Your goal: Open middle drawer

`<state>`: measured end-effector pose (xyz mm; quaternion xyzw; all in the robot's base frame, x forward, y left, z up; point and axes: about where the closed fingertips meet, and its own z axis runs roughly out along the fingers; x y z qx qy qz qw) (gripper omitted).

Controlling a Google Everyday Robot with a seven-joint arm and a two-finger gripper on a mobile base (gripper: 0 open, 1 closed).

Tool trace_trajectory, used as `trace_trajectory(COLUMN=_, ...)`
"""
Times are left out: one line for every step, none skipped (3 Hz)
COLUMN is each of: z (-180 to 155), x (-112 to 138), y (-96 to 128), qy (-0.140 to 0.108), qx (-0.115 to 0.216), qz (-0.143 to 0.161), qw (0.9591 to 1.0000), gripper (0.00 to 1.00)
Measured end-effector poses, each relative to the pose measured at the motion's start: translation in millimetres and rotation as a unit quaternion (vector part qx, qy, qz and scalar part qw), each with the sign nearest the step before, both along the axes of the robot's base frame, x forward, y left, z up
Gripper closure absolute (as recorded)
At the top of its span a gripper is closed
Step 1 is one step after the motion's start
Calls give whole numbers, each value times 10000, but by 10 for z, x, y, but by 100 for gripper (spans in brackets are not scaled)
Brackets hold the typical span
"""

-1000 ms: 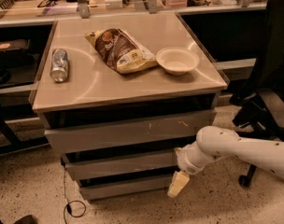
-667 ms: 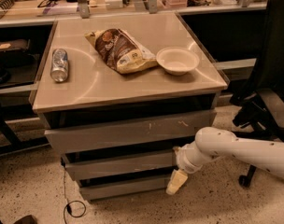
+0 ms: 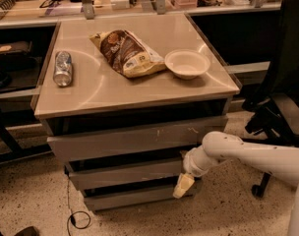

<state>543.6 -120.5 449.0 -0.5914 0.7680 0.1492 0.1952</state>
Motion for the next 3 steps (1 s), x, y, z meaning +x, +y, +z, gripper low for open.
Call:
trace_trajectory(z=-56, x=66, y=14, qy=16, qx=-6, qz=28, qw=10000, gripper=0)
trace_trajectory(z=-143, x=101, y=25, qy=91, qx=-32, qz=65, qw=9999, gripper=0)
trace_trajectory(z=-144, x=101, y=25, qy=92, qx=-32, qz=65, qw=9999, gripper=19)
